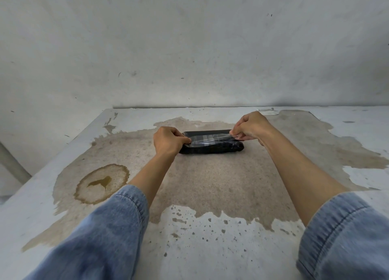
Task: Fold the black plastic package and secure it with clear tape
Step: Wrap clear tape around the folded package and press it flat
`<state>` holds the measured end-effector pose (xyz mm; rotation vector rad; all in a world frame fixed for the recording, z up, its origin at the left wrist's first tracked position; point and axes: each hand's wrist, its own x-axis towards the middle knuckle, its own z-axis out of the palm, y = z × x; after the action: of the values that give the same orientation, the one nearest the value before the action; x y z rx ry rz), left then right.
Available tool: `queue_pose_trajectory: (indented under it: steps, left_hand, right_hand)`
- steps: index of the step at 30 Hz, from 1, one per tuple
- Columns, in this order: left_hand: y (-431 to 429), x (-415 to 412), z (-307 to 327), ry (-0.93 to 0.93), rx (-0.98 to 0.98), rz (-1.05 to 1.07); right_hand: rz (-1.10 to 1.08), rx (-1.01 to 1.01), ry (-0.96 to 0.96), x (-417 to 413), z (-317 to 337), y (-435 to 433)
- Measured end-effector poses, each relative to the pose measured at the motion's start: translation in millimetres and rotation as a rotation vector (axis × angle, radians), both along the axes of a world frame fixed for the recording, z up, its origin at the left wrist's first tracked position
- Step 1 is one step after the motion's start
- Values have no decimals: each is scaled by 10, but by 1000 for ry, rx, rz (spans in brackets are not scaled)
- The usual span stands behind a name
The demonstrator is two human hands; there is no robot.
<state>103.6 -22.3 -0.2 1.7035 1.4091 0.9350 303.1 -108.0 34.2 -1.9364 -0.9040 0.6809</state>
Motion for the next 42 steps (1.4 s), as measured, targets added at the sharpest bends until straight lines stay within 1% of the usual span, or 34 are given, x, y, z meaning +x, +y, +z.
queue_pose_trajectory:
  steps: [9, 14, 18, 22, 25, 27, 29, 30, 32, 34, 39, 42]
  left_hand:
    - [78, -22, 59, 12, -178, -27]
    - [121, -93, 10, 55, -168, -58]
    - [117, -120, -23, 107, -113, -88]
    - [98, -156, -50, 142, -70, -72]
    - [71, -192, -107, 158, 49, -63]
    - [36, -181, -135, 155, 248, -84]
    - [4, -133, -142, 222, 477, -160]
    - [-3, -106, -142, 272, 563, -201]
    - [-2, -80, -159, 341, 664, -267]
    - [12, -87, -195, 340, 682, -291]
    - [24, -118, -199, 301, 623, -334]
    - [37, -146, -198, 362, 691, -372]
  right_hand:
    - [1, -5, -13, -7, 7, -6]
    - [1, 8, 0, -22, 16, -31]
    - [3, 6, -1, -25, 14, -32]
    - [-1, 6, -6, -17, 1, -28]
    - [-2, 11, 1, -9, -7, -21]
    - [0, 10, 1, -11, -11, -18]
    - [-5, 14, 0, -7, -16, -19]
    - [-8, 18, 0, -4, -16, -22]
    - [-7, 24, 3, -3, -17, -32]
    - [-5, 31, 6, -6, -19, -40]
    - [-8, 43, 7, -9, -26, -49]
    - [-6, 52, 12, -10, -25, -48]
